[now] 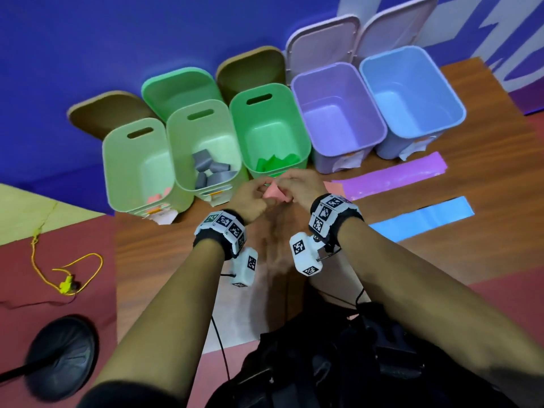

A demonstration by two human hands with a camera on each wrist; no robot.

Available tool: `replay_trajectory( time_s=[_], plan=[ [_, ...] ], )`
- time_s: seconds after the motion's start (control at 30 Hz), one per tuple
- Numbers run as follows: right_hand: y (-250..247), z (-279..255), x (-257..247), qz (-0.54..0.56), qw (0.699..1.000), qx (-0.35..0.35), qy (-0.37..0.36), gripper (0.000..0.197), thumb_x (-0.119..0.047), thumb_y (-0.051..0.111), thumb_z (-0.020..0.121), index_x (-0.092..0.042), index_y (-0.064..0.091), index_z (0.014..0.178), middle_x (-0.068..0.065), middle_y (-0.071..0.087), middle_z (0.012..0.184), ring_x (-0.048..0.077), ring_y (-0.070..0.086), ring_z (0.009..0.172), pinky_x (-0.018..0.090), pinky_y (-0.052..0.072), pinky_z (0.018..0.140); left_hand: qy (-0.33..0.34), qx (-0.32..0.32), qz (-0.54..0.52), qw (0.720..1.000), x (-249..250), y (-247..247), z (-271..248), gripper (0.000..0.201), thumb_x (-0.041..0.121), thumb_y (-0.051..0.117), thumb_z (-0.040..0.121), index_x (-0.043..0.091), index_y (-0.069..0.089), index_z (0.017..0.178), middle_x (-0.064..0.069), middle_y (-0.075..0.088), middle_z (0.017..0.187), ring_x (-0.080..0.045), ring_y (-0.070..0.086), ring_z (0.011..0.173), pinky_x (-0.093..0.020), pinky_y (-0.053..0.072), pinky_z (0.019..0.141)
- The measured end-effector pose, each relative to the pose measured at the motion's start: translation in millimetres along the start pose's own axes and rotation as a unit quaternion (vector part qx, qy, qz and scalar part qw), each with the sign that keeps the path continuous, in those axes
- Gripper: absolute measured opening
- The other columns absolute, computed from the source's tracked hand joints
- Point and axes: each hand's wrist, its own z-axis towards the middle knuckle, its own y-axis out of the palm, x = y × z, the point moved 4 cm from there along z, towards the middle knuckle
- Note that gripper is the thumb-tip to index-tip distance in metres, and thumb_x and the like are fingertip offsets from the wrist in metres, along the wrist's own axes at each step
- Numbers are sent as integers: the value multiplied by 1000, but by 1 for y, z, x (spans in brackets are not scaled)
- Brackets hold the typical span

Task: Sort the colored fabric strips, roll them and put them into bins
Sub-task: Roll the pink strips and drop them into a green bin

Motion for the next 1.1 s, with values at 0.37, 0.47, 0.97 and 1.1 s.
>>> replay_trajectory(
  time_s=[0.37, 0.47, 0.97, 1.1],
  plan=[
    [51, -56, -78, 128, 988, -66, -50, 27, 20, 55, 84, 9, 64, 106, 5, 63, 64, 0, 59, 47, 11, 45, 48, 61, 119, -58, 989, -2, -87, -44, 18, 14, 59, 98, 15, 57, 116, -4, 65, 72, -7, 62, 55, -24, 53, 60],
    [52, -65, -94, 193, 977, -68, -60, 26, 22, 57, 85, 10, 61, 108, 2, 63, 56, 2, 60, 44, 11, 46, 47, 79, 125, -92, 985, 11, -98, -56, 17, 19, 58, 99, 14, 63, 114, -14, 70, 84, -18, 69, 69, -31, 56, 68],
    [47, -44, -115, 101, 985, -36, -136, 15, 3, 69, 87, -11, 69, 91, 8, 69, 76, 11, 64, 62, 18, 57, 66, 105, 141, -57, 983, 36, -119, -71, 14, 30, 66, 94, 18, 64, 102, -9, 70, 75, -17, 68, 62, -14, 44, 55],
    [46, -48, -118, 100, 982, -50, -152, 11, 1, 69, 88, -10, 70, 90, 10, 69, 77, 12, 64, 65, 20, 54, 66, 119, 138, -41, 982, 41, -119, -73, 20, 31, 62, 97, 13, 68, 96, -7, 71, 76, -12, 68, 63, -13, 43, 55]
  ],
)
